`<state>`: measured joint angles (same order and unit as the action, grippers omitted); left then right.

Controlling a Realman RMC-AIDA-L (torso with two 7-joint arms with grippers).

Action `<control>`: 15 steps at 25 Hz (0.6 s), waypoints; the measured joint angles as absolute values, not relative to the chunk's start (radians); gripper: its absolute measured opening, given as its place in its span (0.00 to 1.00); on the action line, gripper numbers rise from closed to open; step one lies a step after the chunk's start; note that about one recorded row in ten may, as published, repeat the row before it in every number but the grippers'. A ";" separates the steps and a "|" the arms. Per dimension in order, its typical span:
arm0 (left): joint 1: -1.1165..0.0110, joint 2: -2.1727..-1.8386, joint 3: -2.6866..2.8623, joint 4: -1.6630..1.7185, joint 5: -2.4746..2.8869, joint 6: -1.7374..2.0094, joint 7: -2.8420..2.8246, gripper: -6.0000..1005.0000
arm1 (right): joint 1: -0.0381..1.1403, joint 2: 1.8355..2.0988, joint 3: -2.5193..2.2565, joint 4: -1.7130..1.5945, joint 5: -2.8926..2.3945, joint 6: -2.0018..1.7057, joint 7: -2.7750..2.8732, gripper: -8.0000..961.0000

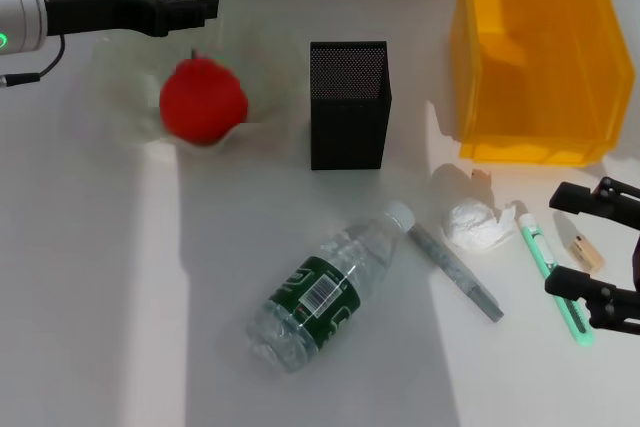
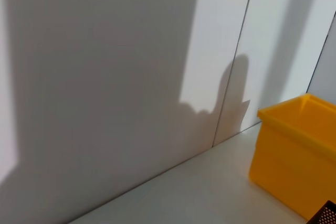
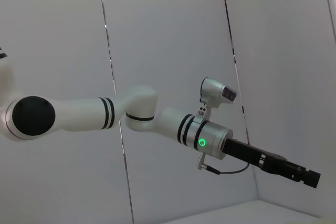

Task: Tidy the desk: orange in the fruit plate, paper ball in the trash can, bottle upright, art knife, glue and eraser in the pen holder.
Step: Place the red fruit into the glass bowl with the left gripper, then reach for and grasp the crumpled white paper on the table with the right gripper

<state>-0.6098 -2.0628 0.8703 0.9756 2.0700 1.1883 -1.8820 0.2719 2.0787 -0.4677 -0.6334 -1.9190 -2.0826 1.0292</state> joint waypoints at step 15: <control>-0.555 -2.017 0.866 0.954 1.873 1.626 -1.649 0.83 | 0.253 2.077 -0.421 -0.636 -1.911 -2.103 1.034 0.80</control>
<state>-0.5555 -2.0167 0.8658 0.9540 1.8728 1.6259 -1.6491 0.2526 2.0766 -0.4209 -0.6358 -1.9114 -2.1026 1.0344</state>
